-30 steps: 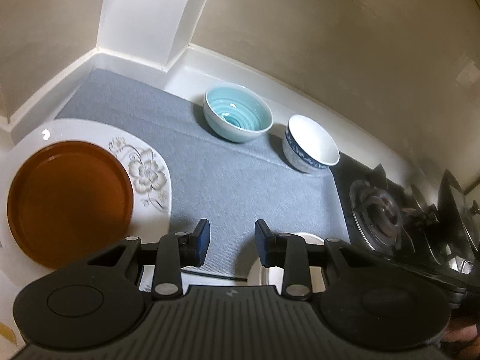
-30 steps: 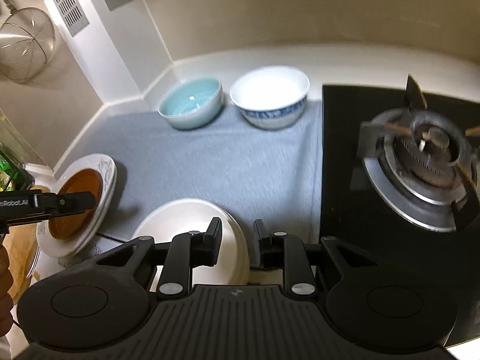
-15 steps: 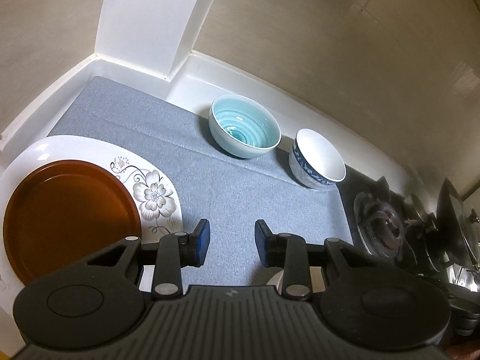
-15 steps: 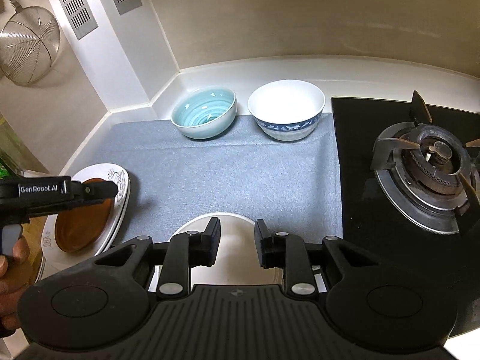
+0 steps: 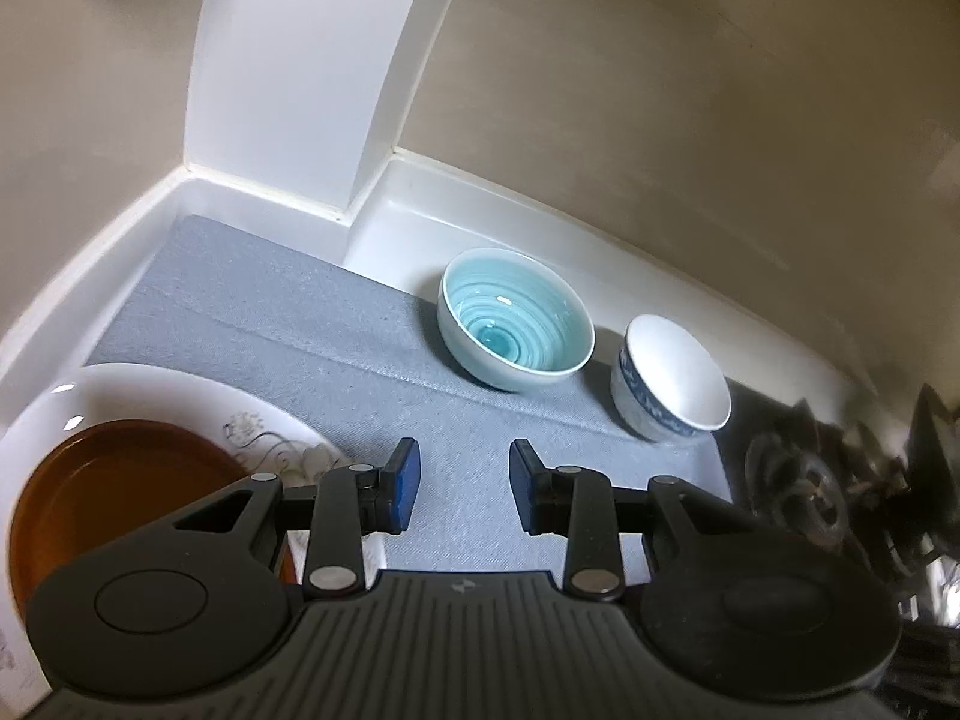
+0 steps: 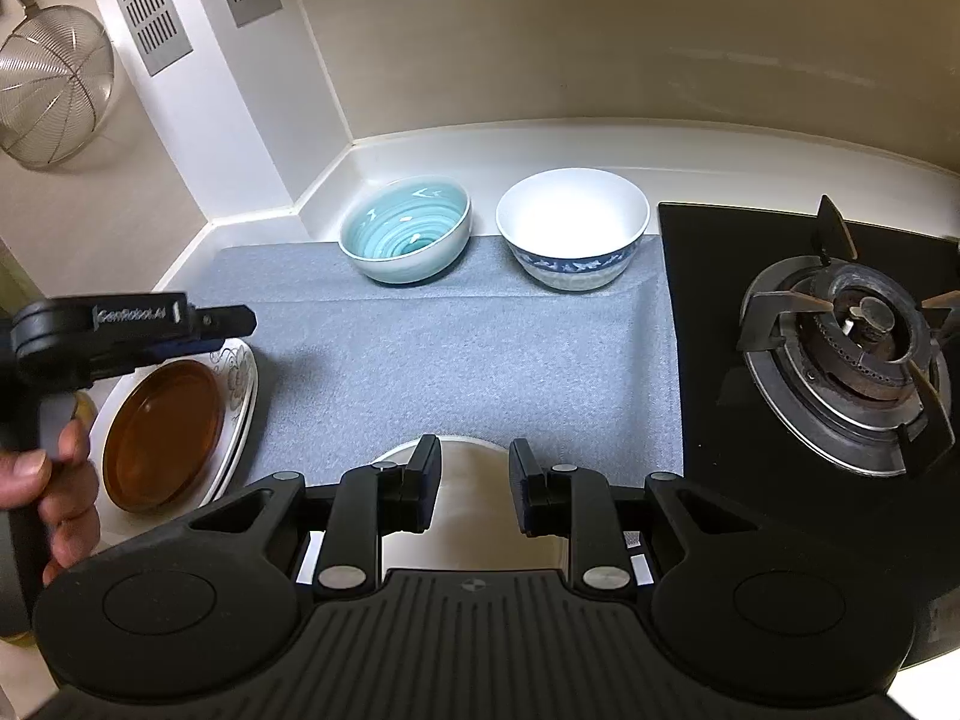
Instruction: Organize plates and bowls
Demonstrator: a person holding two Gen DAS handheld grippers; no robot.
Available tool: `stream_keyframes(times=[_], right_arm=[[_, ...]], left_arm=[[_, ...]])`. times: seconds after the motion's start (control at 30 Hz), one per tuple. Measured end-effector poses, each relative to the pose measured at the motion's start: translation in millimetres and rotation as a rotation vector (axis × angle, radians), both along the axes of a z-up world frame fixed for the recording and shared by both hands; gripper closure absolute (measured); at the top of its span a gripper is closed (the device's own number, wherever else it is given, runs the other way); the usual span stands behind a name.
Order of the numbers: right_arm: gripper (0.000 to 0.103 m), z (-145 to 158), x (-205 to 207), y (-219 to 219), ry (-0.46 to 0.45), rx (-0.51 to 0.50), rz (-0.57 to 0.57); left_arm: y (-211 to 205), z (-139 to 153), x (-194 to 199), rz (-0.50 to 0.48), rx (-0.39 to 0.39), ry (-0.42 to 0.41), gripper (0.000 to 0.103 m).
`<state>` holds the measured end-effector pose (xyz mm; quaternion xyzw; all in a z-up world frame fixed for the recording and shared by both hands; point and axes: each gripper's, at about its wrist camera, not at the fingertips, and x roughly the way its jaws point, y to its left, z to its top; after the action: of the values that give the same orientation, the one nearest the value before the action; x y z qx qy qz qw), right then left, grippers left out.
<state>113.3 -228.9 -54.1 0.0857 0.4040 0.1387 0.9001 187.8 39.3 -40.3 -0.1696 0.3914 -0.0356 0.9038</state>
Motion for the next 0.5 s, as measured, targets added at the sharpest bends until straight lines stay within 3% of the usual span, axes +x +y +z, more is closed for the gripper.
stream_keyframes(times=[0.1,0.13,0.3,0.5], right_arm=[[0.076,1.8,-0.4,-1.9,-0.001,-0.006,-0.016],[0.076,2.9,-0.7,-3.2,-0.002,-0.007,-0.022],[0.076,5.1,-8.0,-15.1,-0.014,-0.012,-0.071],[0.076,2.4,-23.8,-36.0,0.005,-0.014,-0.148]], left_arm=[[8.6,-4.8,13.8,-0.004,-0.057,0.018,0.094],[10.8,-6.4,18.2,-0.003,-0.076,0.018,0.097],[14.6,-11.9,47.3,0.024,-0.096,0.022,0.096],[24.0,-31.7,97.6,0.117,-0.198,0.063,0.076]])
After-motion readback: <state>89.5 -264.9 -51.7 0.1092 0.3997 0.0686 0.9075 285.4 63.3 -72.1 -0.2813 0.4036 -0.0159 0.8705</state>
